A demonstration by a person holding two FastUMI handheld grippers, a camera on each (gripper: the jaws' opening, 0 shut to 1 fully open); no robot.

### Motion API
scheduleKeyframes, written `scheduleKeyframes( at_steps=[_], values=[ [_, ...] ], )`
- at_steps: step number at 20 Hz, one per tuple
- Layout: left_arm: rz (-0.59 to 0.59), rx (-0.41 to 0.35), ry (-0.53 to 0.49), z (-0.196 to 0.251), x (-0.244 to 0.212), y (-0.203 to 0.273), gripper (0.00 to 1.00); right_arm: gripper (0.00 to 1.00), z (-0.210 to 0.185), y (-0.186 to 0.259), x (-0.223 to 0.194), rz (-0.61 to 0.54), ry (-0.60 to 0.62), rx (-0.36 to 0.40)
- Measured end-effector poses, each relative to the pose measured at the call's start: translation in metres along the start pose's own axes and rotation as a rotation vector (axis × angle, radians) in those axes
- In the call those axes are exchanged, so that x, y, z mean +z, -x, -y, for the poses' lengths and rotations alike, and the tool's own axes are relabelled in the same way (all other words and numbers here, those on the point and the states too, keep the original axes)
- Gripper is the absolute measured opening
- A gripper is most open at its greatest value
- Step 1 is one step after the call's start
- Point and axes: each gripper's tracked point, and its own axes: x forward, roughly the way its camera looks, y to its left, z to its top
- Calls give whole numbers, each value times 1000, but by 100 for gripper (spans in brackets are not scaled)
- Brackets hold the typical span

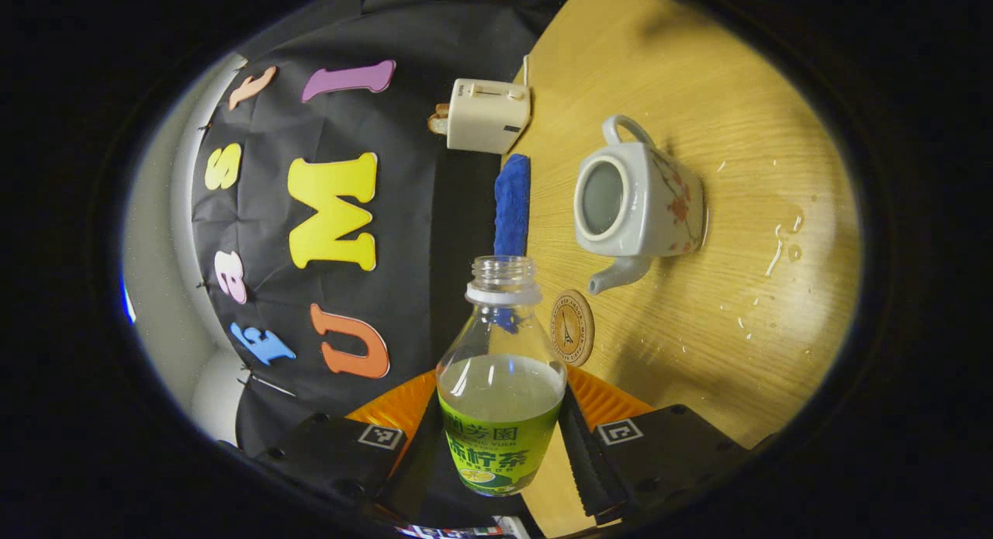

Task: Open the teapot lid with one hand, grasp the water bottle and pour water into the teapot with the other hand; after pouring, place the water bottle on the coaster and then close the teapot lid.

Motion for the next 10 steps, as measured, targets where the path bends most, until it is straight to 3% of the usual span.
scheduleKeyframes(
  at_steps=[6,10],
  values=[
    [6,-8,-201,-7,17,-4,75,0,14,1,9,34,35,-53],
    [9,-9,-302,-12,26,-2,76,0,13,2,9,33,17,-38]
  ],
)
